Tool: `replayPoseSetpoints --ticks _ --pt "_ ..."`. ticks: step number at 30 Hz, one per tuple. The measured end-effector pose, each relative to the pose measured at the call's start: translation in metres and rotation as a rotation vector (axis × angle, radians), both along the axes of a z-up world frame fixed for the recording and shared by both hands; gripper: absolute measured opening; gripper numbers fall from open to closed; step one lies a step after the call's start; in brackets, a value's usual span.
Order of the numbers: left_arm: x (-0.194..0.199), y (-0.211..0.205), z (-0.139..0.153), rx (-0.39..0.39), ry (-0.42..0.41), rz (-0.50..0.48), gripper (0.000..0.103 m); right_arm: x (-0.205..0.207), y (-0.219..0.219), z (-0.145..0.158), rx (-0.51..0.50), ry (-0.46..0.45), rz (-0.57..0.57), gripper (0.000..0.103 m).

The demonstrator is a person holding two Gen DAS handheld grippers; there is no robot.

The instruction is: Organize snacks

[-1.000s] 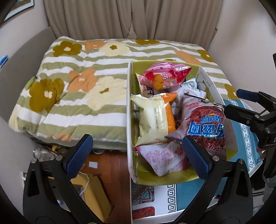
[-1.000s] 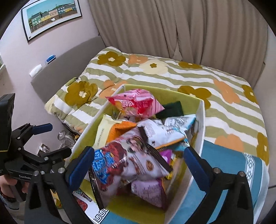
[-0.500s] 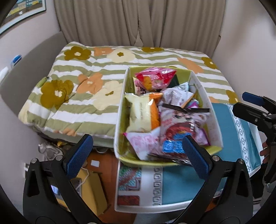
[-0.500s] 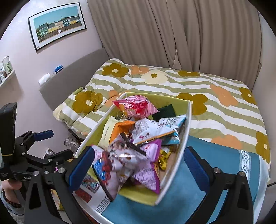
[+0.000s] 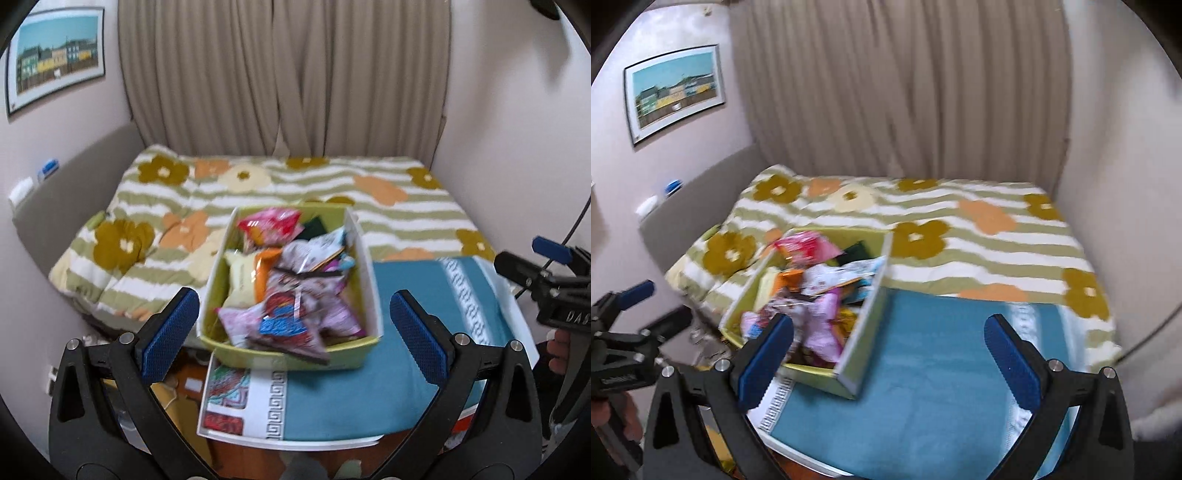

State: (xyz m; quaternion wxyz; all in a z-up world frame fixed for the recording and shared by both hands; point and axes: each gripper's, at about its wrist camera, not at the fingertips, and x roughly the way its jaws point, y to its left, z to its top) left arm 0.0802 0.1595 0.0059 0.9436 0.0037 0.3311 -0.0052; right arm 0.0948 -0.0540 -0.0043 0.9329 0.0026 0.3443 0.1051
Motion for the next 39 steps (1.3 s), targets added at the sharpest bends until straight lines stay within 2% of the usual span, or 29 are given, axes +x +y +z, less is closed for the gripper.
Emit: replayPoseSetpoints --ticks 6,12,21,39 --pt "-0.018 -0.033 0.012 -0.001 -0.045 -0.04 0.102 -0.029 -0.031 0.01 -0.024 -0.052 -0.107 0.102" --pt "-0.026 -0.05 0.012 -0.002 -0.059 -0.06 0.102 -0.044 -0.045 0.01 -0.033 -0.071 -0.147 0.102" --pt "-0.028 -0.063 0.009 0.004 -0.061 -0.07 0.102 -0.051 -0.056 0.009 -0.028 -0.07 -0.166 0.102" --pt "-0.028 -0.063 0.009 0.004 -0.063 -0.07 0.102 -0.052 -0.064 0.01 -0.034 -0.078 -0.18 0.102"
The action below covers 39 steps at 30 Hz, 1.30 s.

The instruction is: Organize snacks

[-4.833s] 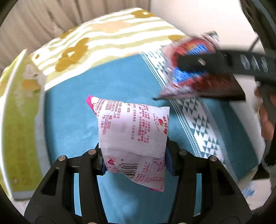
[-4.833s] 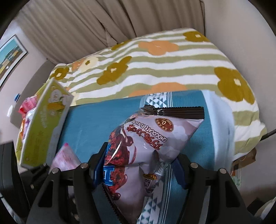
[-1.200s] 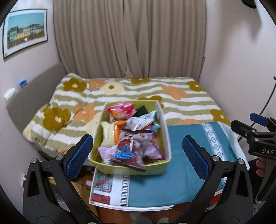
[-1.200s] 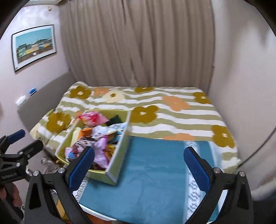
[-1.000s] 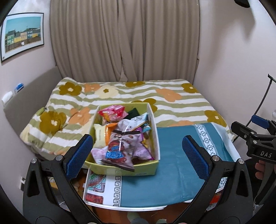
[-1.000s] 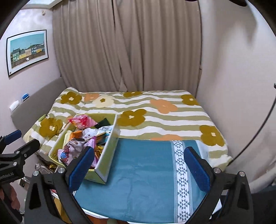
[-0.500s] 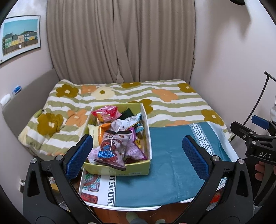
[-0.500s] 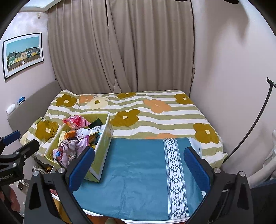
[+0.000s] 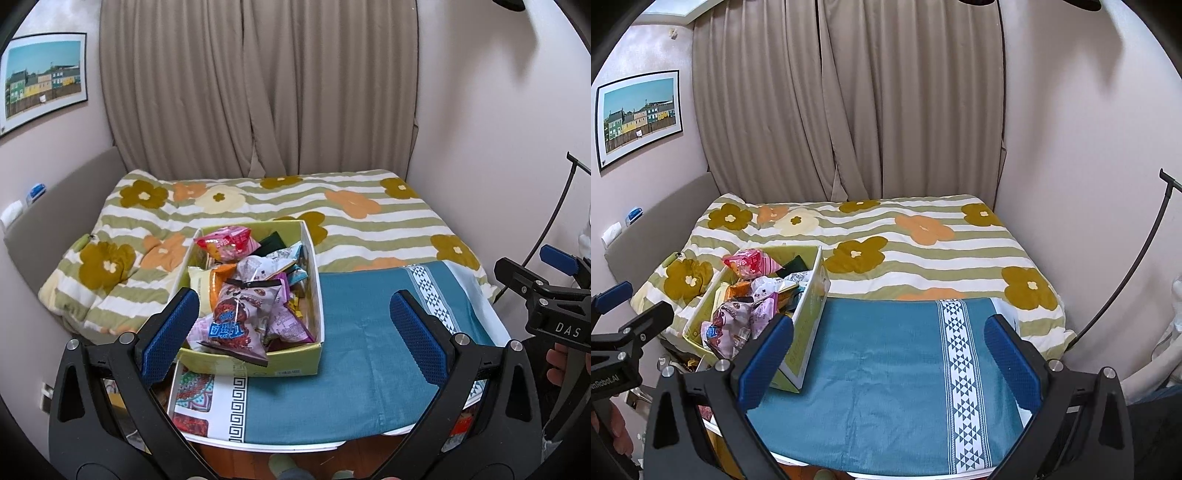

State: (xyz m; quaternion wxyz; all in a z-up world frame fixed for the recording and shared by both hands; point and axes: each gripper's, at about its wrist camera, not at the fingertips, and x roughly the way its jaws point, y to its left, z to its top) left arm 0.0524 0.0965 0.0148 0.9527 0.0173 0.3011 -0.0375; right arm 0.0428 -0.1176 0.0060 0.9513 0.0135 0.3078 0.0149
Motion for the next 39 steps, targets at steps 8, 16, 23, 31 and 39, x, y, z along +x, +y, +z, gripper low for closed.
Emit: replayPoseSetpoints --ticks 8,16,23,31,39 --pt "0.0034 -0.0041 -0.0033 0.001 0.003 -0.004 0.102 0.0008 -0.0011 0.0001 -0.003 0.001 -0.003 0.102" --pt "0.0038 -0.0056 -0.0036 0.0 0.005 -0.005 0.102 0.0012 -0.0023 0.0001 -0.003 0.002 -0.003 0.102" --pt "0.0045 -0.0062 -0.0052 -0.001 0.007 -0.006 0.102 0.0012 -0.0029 0.0002 -0.004 0.001 -0.003 0.102" --pt "0.003 -0.0051 -0.008 0.001 0.006 0.004 0.102 0.0016 -0.0022 0.0004 -0.004 0.001 -0.003 0.102" --pt "-0.0021 -0.0055 -0.0064 0.011 -0.008 0.013 0.102 0.0017 -0.0027 0.0009 -0.003 0.001 -0.004 0.102"
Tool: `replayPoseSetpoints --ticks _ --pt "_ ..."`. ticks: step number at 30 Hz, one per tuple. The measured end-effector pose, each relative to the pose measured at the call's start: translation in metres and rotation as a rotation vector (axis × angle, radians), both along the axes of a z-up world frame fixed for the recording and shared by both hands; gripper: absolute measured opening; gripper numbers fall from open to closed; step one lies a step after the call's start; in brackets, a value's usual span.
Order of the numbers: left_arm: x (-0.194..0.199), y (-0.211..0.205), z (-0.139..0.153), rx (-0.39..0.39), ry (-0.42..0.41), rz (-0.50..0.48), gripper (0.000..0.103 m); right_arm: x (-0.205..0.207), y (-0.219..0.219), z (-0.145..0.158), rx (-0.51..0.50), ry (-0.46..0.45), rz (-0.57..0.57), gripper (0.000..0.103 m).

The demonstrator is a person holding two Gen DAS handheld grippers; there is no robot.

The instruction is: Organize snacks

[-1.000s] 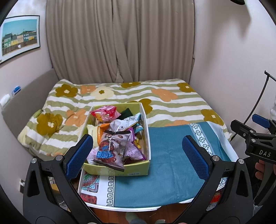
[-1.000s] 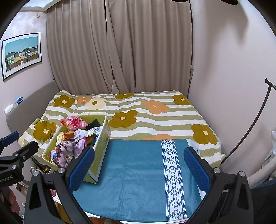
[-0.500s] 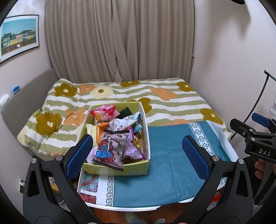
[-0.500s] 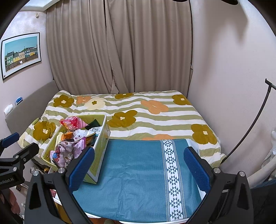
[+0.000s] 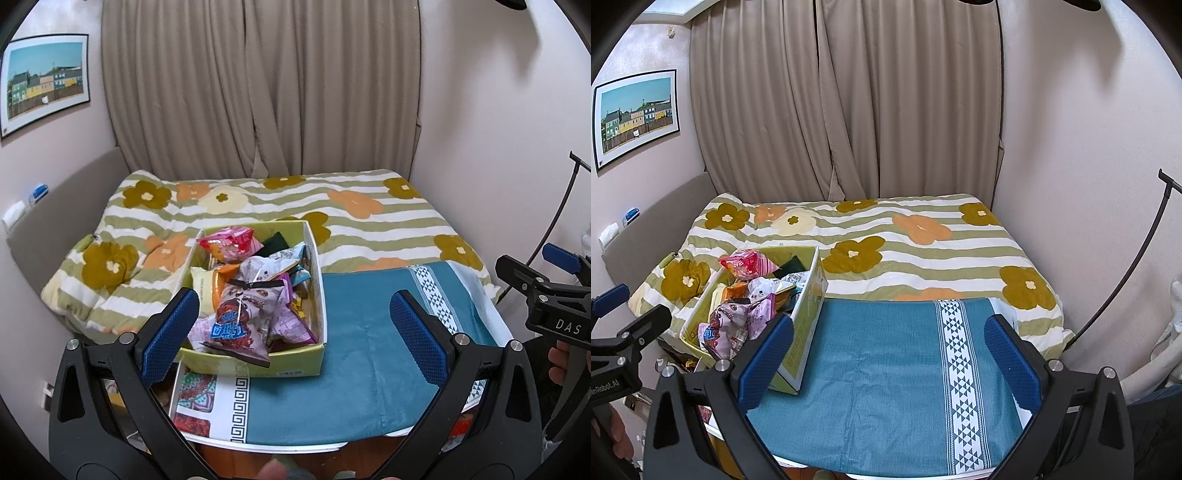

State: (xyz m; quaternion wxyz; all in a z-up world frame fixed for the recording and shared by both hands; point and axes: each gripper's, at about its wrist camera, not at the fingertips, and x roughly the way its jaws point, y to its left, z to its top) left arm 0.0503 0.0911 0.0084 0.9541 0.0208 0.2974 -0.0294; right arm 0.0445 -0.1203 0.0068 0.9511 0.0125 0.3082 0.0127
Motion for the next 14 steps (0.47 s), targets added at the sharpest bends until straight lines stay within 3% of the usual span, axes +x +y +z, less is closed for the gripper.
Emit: replayPoseSetpoints --ticks 14 --pt "-0.0053 0.0027 0.0043 -0.033 -0.021 0.002 0.102 0.0021 -0.0043 0.0018 -0.002 0.0 -0.005 0.102"
